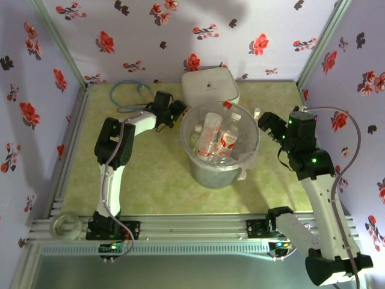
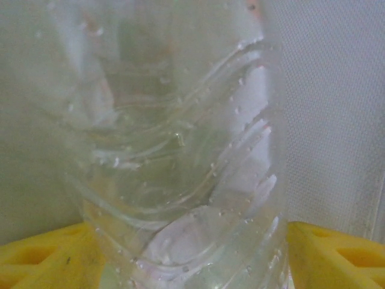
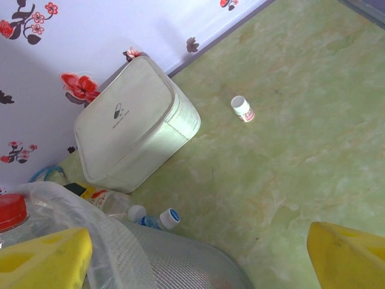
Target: Put the plastic bottles in the bin
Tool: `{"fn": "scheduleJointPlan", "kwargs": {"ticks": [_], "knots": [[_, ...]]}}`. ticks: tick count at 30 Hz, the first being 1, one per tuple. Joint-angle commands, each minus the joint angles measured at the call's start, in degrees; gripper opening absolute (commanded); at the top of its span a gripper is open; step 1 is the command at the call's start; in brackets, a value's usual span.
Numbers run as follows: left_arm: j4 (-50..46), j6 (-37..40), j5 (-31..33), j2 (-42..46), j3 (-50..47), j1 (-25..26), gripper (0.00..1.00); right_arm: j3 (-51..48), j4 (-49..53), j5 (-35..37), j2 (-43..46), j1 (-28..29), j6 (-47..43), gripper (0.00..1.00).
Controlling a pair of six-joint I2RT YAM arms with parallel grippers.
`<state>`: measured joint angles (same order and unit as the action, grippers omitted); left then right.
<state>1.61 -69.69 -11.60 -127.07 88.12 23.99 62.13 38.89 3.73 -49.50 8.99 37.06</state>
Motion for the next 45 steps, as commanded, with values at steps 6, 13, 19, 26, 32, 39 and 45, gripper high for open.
{"fn": "scheduleJointPlan", "kwargs": {"ticks": [6, 13, 19, 26, 32, 39, 45], "knots": [[4.81, -2.56, -1.43, 1.54, -2.07, -1.57, 0.61, -0.35, -1.63, -2.47, -1.32, -0.65, 0.72, 0.93], [8.15, -1.85, -1.58, 8.48, -3.71, -4.32, 0.61, -0.18, -1.63, -2.66, -1.46, -0.65, 1.24, 0.93], [10.52, 2.50, -1.99, 17.44, -4.86, -7.25, 0.61, -0.34, -2.31, -3.19, -1.69, -0.65, 1.87, 0.93], [9.34, 11.50, -2.11, 30.56, -8.08, -9.97, 0.61, -0.52, -3.27, -4.03, -2.26, -0.73, 2.34, 0.93], [3.85, 25.02, -4.15, 42.20, -7.93, -10.79, 0.59, -0.73, -3.69, -4.59, -2.56, -0.73, 2.56, 0.93], [-10.81, 35.77, -17.02, 46.73, 1.35, -10.76, 0.58, -1.47, -4.97, -6.17, -3.33, -0.73, 3.19, 0.93], [-19.46, 42.16, -26.79, 45.13, 5.56, -6.17, 0.51, -1.82, -5.97, -6.89, -4.01, -0.77, 3.71, 0.93]]}}
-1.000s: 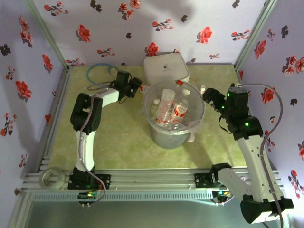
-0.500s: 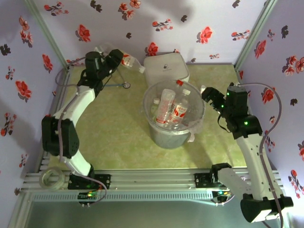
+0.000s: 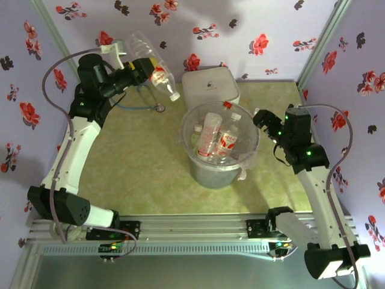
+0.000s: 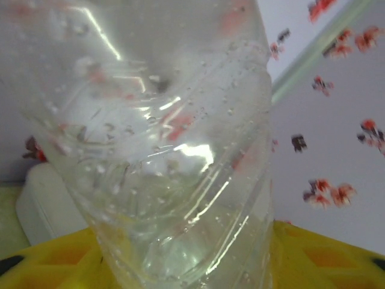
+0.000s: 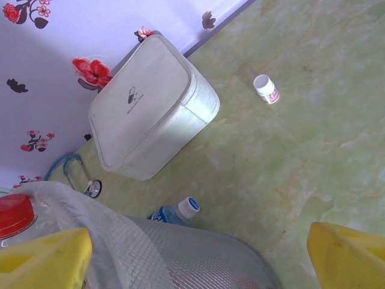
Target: Put the plastic bottles in the bin
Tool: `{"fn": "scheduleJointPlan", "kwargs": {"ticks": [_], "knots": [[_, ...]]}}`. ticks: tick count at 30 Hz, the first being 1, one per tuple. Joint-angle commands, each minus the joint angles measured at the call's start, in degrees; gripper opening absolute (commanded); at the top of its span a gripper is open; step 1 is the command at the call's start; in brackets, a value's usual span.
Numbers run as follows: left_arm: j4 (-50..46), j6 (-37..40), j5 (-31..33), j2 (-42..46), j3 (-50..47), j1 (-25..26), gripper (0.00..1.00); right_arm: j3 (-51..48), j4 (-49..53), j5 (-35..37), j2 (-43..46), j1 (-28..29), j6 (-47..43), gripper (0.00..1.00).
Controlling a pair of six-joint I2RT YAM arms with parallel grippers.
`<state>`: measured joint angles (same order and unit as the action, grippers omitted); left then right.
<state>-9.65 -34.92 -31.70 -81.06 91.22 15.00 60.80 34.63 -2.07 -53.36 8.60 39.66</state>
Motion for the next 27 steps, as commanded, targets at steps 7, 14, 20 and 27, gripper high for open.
{"fn": "scheduleJointPlan", "kwargs": {"ticks": [7, 14, 20, 27], "knots": [[-23.13, 21.95, -2.60, -5.66, 9.98, 12.86, 0.50, -0.16, -1.59, -1.46, -0.25, -0.41, 1.13, 0.93], [-34.04, 27.49, 1.92, -10.45, 15.12, 17.17, 0.48, -0.25, -1.59, -1.55, -0.23, -0.39, 1.12, 0.93], [-40.07, 31.06, 5.76, -13.71, 17.40, 20.85, 0.49, -0.55, -1.94, -1.85, -0.34, -0.34, 1.34, 0.93], [-39.47, 32.09, 5.77, -15.01, 18.29, 23.79, 0.72, -0.53, -2.11, -2.16, -0.40, -0.38, 1.50, 0.93]]}}
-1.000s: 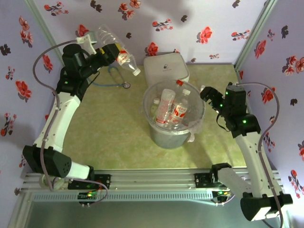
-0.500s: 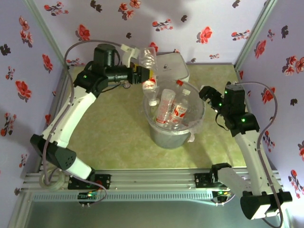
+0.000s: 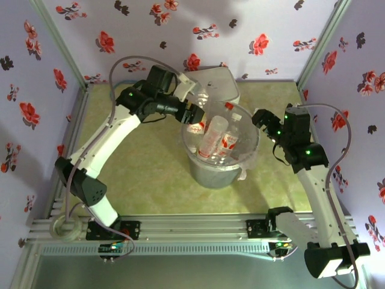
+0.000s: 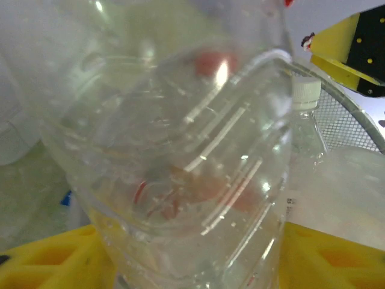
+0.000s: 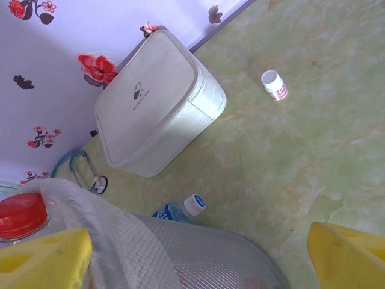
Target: Put the plastic bottles in the bin
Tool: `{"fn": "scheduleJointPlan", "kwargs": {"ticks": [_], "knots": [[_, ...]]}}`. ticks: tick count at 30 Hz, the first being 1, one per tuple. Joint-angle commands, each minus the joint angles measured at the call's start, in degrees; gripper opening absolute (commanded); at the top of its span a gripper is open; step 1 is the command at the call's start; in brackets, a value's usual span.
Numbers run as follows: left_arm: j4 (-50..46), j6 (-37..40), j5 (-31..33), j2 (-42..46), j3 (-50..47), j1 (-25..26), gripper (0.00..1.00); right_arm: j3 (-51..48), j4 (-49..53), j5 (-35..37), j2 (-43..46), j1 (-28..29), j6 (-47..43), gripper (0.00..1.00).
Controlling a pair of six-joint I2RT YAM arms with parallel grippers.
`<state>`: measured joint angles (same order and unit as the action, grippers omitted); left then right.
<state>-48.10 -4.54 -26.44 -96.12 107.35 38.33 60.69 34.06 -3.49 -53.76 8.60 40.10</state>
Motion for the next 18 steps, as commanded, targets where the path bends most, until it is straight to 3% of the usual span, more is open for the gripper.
{"fn": "scheduleJointPlan", "kwargs": {"ticks": [1, 5, 8, 13, 18], "knots": [[-0.21, 1.27, 0.74, 0.31, 2.37, 0.41, 0.79, -0.46, -1.46, -0.66, 0.03, -0.34, 0.99, 0.93], [3.28, -1.61, 1.56, 1.23, 3.54, -0.53, 0.88, -0.42, -1.46, -0.72, -0.02, -0.34, 0.95, 0.93], [7.14, -4.16, 2.33, 2.30, 3.31, -1.64, 0.87, -0.50, -1.47, -0.73, 0.05, -0.34, 0.95, 0.93], [13.90, -7.31, 7.84, 2.47, 1.99, -2.20, 0.71, -0.97, -1.76, -0.82, 0.14, -0.34, 0.95, 0.93], [17.90, -9.28, 8.86, -1.45, 3.65, -2.20, 0.56, -1.28, -2.07, -1.25, -0.14, -0.44, 1.12, 0.93]]}}
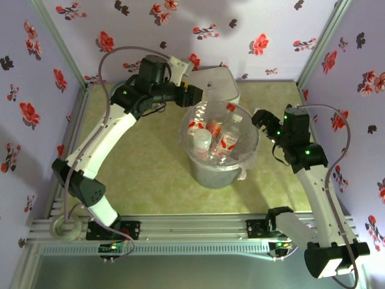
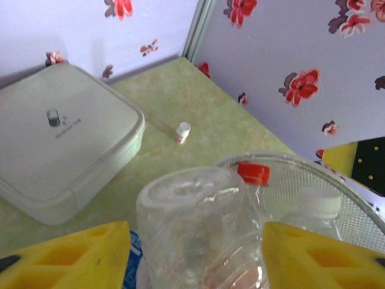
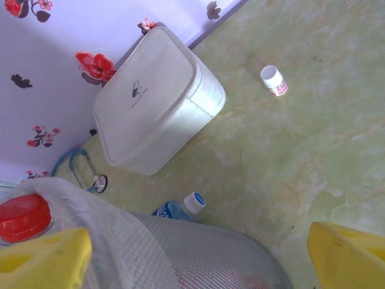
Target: Put the plastic bottles in the bin
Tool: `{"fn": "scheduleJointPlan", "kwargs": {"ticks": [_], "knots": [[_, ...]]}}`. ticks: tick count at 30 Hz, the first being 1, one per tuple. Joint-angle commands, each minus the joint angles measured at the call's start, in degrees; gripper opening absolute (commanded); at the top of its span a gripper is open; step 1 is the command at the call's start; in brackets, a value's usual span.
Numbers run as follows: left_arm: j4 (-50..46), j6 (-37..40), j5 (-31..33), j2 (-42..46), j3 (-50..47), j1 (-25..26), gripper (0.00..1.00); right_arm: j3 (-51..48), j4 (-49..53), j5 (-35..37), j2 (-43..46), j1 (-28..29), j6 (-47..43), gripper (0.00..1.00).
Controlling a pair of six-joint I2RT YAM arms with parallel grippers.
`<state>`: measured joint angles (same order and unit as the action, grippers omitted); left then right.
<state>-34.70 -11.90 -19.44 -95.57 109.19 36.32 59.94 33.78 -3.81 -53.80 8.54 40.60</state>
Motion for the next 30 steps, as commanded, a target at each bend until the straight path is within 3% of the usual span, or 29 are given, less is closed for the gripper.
{"fn": "scheduleJointPlan", "kwargs": {"ticks": [1, 8, 20, 24, 30], "knots": [[4.55, -2.22, 1.77, -3.01, 2.52, -0.11, 0.54, -0.61, -1.79, -0.93, -0.08, -0.32, 0.63, 0.93], [2.18, -0.76, -1.43, -5.69, 0.74, 2.48, 0.41, -0.62, -1.94, -0.93, -0.13, -0.36, 0.78, 0.93], [5.58, -2.86, -3.84, -5.46, -6.89, 3.66, 0.38, -0.86, -5.65, -5.29, -1.91, -0.36, 2.52, 0.93], [7.23, -3.82, -5.48, -6.97, -6.38, 3.78, 0.42, -0.77, -7.94, -8.76, -2.88, -0.37, 3.49, 0.93], [7.77, -3.70, -6.40, -6.88, -5.26, 3.31, 0.55, -0.56, -8.81, -10.59, -3.49, -0.36, 3.73, 0.93]]}}
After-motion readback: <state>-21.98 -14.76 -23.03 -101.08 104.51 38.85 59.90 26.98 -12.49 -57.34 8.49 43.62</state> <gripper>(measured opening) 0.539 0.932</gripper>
